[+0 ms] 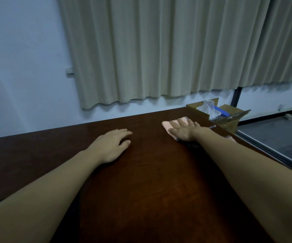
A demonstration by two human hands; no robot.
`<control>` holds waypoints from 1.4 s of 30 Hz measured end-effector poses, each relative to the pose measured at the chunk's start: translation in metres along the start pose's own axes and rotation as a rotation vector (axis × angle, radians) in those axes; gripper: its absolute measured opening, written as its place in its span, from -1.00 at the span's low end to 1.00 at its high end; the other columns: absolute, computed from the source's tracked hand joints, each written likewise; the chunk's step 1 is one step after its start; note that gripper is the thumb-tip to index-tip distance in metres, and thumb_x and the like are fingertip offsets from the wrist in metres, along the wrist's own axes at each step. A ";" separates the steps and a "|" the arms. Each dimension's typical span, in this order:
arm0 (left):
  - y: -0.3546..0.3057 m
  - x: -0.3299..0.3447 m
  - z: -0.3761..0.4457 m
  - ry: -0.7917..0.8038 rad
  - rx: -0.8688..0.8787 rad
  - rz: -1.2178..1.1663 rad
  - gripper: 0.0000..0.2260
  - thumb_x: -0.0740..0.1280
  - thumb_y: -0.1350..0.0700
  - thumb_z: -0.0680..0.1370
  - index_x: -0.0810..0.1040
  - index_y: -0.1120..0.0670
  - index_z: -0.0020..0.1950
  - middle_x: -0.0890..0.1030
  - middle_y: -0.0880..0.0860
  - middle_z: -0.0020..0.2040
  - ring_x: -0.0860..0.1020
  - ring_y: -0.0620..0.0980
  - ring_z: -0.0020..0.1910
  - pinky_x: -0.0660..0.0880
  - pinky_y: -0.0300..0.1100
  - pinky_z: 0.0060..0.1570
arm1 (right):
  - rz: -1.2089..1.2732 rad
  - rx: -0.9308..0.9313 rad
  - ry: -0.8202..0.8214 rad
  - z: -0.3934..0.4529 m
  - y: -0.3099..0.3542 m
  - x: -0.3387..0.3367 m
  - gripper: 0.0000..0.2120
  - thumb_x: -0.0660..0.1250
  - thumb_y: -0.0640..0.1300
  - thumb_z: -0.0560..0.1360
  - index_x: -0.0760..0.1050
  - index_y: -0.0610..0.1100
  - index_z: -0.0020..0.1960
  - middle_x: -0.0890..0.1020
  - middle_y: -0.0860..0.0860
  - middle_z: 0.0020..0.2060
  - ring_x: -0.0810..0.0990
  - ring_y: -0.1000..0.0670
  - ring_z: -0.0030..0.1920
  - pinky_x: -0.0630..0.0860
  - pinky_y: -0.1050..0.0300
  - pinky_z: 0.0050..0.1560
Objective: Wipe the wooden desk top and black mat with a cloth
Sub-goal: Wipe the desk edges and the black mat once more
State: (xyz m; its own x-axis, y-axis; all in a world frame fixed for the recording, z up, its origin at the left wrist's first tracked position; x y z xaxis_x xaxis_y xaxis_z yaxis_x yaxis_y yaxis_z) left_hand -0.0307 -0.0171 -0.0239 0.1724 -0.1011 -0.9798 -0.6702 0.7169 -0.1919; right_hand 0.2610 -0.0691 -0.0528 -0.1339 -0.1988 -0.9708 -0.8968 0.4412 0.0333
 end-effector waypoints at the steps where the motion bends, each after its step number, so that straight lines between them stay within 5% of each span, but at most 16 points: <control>1: 0.001 0.001 0.009 0.003 -0.002 0.003 -0.56 0.09 -0.15 0.69 0.22 -0.16 0.59 0.18 -0.11 0.62 0.12 -0.05 0.60 0.16 0.13 0.54 | 0.007 0.009 -0.008 0.008 -0.004 -0.002 -0.38 -0.19 0.37 0.63 -0.20 0.24 0.63 -0.19 0.04 0.64 -0.24 -0.22 0.62 -0.24 -0.22 0.58; 19: 0.063 0.002 0.080 -0.029 -0.052 -0.025 -0.55 0.05 -0.18 0.69 0.27 -0.13 0.57 0.24 -0.05 0.60 0.19 0.00 0.58 0.18 0.10 0.52 | 0.007 0.127 -0.112 0.106 -0.041 -0.030 -0.34 -0.16 0.33 0.65 -0.12 0.08 0.66 -0.07 -0.09 0.65 -0.15 -0.20 0.63 -0.16 -0.19 0.59; 29: 0.085 0.000 0.092 -0.028 -0.085 -0.063 -0.54 0.06 -0.17 0.69 0.28 -0.09 0.57 0.25 -0.03 0.60 0.20 -0.01 0.57 0.14 0.03 0.54 | -0.059 -0.241 -0.039 0.073 -0.011 -0.016 -0.45 -0.18 0.21 0.71 -0.18 0.13 0.65 -0.15 0.04 0.64 -0.20 -0.10 0.63 -0.23 -0.09 0.60; 34: 0.084 0.004 0.086 -0.019 -0.077 -0.074 -0.55 0.06 -0.17 0.69 0.27 -0.11 0.58 0.26 -0.05 0.59 0.21 -0.02 0.57 0.13 -0.02 0.54 | -0.004 0.002 -0.080 0.095 -0.053 -0.025 -0.43 -0.15 0.24 0.70 -0.14 0.12 0.65 -0.11 -0.03 0.65 -0.18 -0.15 0.63 -0.20 -0.14 0.60; 37: 0.088 0.005 0.079 -0.003 -0.079 -0.059 -0.54 0.05 -0.22 0.68 0.26 -0.17 0.57 0.24 -0.08 0.60 0.19 -0.03 0.57 0.15 0.07 0.54 | -0.024 0.026 -0.091 0.100 -0.019 -0.028 -0.41 -0.17 0.27 0.68 -0.16 0.12 0.65 -0.11 -0.05 0.65 -0.17 -0.21 0.63 -0.18 -0.21 0.59; 42: 0.097 -0.001 0.074 -0.073 -0.081 -0.083 -0.53 0.05 -0.24 0.67 0.29 -0.17 0.56 0.29 -0.11 0.57 0.24 -0.05 0.55 0.19 0.06 0.52 | -0.144 -0.319 -0.091 0.064 0.098 -0.013 -0.44 -0.17 0.18 0.71 -0.17 0.08 0.66 -0.13 -0.05 0.65 -0.18 -0.17 0.63 -0.22 -0.14 0.59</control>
State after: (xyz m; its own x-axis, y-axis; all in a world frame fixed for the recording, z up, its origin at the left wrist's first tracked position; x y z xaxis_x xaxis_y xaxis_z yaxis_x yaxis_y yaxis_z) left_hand -0.0428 0.1037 -0.0372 0.2799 -0.1054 -0.9542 -0.7072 0.6495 -0.2792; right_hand 0.2016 0.0331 -0.0523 0.0291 -0.1540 -0.9876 -0.9921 0.1163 -0.0474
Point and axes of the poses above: each hand's wrist, its own z-axis towards the middle knuckle, its own x-axis out of the palm, y = z × x, the point moved 6 cm from there along z, towards the middle knuckle
